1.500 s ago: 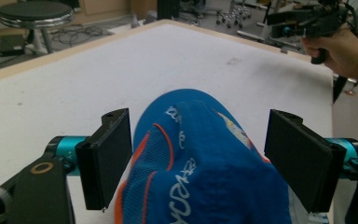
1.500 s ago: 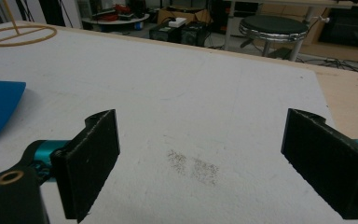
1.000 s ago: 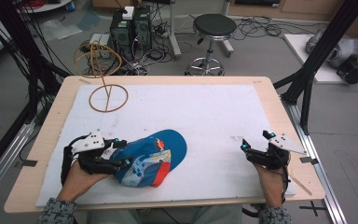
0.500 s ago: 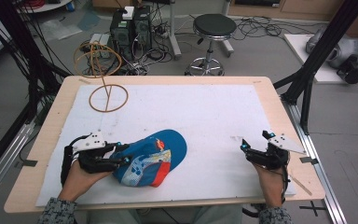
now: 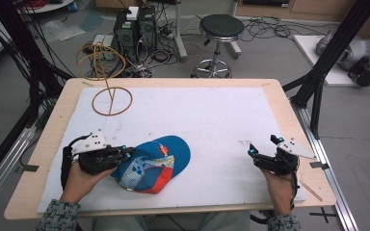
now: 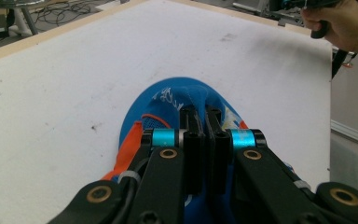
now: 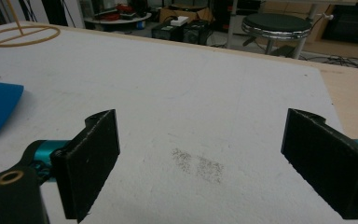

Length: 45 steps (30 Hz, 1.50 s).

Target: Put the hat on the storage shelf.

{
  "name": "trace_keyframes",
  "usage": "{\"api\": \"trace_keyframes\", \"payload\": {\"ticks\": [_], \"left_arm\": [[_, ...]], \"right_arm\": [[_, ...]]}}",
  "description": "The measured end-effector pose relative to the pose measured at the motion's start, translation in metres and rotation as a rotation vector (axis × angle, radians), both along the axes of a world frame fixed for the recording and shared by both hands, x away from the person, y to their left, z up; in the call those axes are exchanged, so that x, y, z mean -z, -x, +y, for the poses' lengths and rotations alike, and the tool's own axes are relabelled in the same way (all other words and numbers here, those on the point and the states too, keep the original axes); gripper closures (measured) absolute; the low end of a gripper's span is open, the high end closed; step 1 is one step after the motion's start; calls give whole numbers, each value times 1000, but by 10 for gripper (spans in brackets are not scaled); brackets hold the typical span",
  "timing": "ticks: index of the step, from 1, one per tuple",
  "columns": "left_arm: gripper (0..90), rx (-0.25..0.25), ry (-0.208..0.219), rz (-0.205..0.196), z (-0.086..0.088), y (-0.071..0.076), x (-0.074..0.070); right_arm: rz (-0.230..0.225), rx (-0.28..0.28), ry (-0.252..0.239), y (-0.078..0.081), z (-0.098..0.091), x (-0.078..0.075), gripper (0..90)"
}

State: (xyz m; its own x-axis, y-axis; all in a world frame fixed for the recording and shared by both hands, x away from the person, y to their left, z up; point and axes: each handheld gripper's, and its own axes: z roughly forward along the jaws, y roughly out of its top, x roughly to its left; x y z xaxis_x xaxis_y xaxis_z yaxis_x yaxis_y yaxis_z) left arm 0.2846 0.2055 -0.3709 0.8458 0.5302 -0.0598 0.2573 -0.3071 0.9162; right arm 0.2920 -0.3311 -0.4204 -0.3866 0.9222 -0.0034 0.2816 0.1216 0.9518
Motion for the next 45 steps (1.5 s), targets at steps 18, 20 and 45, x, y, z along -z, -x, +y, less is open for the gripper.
{"api": "trace_keyframes", "payload": {"ticks": [18, 20, 45], "left_arm": [[877, 28, -10, -39, 2, -45, -75], [877, 25, -17, -50, 3, -51, -84], [877, -71, -57, -215, 34, -137, -203]], "right_arm": [[16, 8, -61, -4, -7, 3, 104], [14, 8, -64, -4, -7, 3, 104], [21, 26, -64, -3, -8, 7, 104]]}}
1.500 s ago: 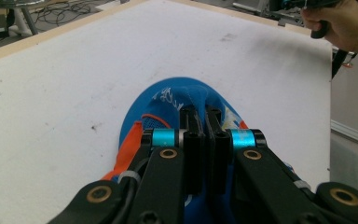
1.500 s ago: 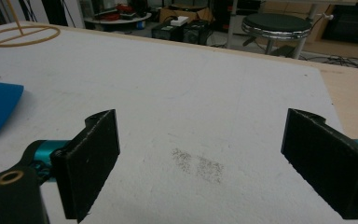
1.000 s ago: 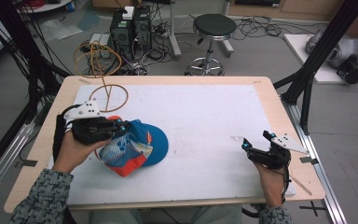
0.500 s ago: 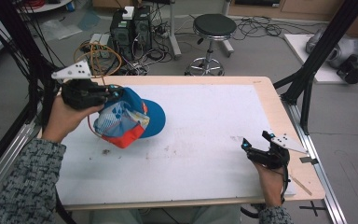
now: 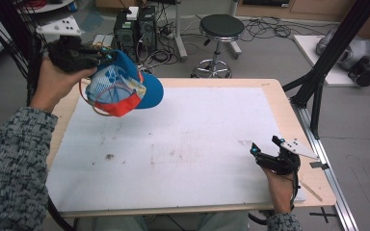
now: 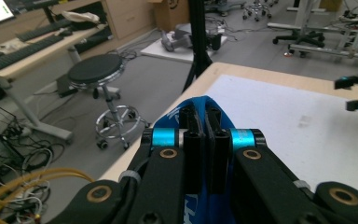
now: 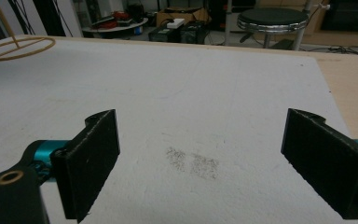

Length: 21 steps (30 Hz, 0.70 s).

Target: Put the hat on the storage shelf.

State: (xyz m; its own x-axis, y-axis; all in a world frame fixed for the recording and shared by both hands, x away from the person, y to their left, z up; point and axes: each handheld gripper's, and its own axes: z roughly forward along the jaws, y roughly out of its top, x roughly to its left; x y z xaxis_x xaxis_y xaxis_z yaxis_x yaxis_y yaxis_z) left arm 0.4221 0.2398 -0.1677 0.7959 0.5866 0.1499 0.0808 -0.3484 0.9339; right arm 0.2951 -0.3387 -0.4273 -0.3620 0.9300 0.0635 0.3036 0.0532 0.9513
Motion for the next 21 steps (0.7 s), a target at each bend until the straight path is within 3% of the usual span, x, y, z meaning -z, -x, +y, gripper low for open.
{"api": "trace_keyframes", "payload": {"ticks": [5, 8, 11, 21], "left_arm": [[877, -20, -17, -29, 5, -18, -18], [877, -36, -9, -32, 8, -29, -22], [877, -61, -22, -51, 13, -39, -21], [877, -146, 10, -72, 38, -64, -9]], "right_arm": [[3, 2, 10, 0, 0, 1, 104], [11, 1, 12, 1, 1, 1, 104], [10, -3, 19, 1, 2, 2, 104], [26, -15, 31, 0, 3, 4, 104]]}}
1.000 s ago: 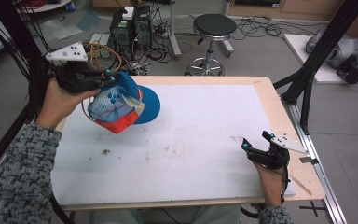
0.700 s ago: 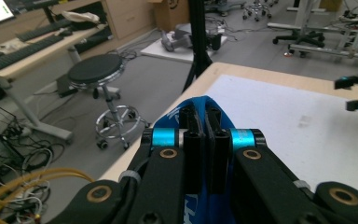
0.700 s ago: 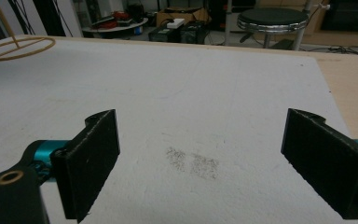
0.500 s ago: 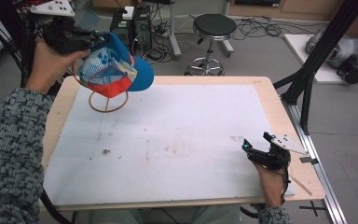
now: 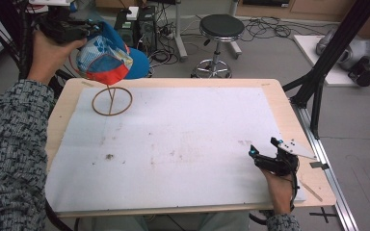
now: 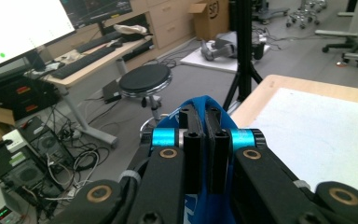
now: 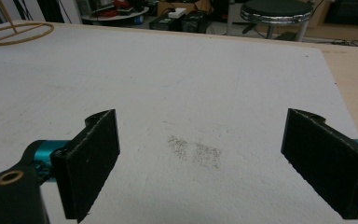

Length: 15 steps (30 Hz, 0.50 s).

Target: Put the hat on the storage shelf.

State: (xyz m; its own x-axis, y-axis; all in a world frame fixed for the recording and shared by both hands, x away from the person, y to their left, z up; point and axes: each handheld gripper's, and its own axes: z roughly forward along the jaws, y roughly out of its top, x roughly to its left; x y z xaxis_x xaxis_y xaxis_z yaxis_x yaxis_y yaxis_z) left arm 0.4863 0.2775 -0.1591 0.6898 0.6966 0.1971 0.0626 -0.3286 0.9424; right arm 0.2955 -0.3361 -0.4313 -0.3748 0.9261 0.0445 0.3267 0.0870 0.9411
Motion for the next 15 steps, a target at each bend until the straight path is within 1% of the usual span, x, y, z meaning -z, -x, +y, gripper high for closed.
{"api": "trace_keyframes", "payload": {"ticks": [4, 6, 7, 11, 14, 15], "left_arm": [[877, -60, 17, -8, 10, -8, 5], [877, -77, 41, -1, 15, -13, 7], [877, -90, 36, -2, 17, -15, 8], [877, -120, 51, 9, 25, -22, 16], [877, -137, 61, 28, 32, -26, 24], [877, -141, 71, 34, 35, -27, 28]], "right_arm": [[4, -7, 7, 0, 1, 0, 104], [5, -9, 7, -1, 2, 1, 104], [8, -11, 9, -1, 2, 1, 104], [11, -14, 14, -1, 2, 1, 104], [14, -17, 15, -1, 2, 1, 104], [14, -14, 14, -1, 2, 1, 104]]}}
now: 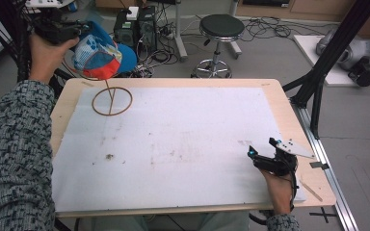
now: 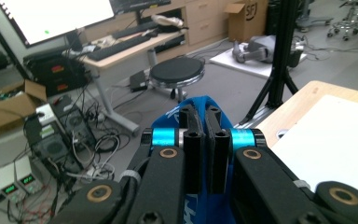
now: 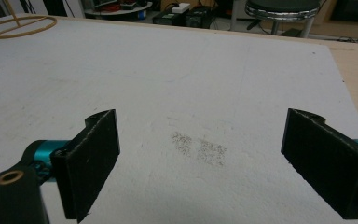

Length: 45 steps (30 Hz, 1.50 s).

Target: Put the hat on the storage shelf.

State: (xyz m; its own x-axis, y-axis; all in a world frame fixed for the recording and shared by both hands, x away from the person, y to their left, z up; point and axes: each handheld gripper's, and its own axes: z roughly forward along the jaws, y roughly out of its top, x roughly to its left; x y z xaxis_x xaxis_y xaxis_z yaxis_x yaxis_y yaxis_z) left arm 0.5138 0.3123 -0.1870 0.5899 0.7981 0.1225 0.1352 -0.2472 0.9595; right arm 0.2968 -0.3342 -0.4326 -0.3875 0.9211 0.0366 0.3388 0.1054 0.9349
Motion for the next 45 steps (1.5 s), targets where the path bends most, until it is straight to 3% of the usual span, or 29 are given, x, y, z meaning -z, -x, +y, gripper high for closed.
{"api": "trace_keyframes", "payload": {"ticks": [12, 15, 17, 28, 39, 45], "left_arm": [[865, -44, 9, 55, 18, -9, 31], [860, -45, 28, 63, 20, -11, 35], [851, -52, 17, 68, 21, -11, 38], [794, -61, 42, 82, 28, -15, 46], [651, -55, 37, 125, 27, -19, 58], [587, -33, 63, 121, 32, -17, 62]], "right_arm": [[7, -9, 5, -1, 1, 1, 104], [10, -10, 6, -1, 1, 1, 104], [13, -12, 6, -2, 1, 2, 104], [15, -14, 9, -2, 1, 3, 104], [19, -12, 9, -2, 2, 3, 104], [23, -12, 10, -3, 2, 3, 104]]}}
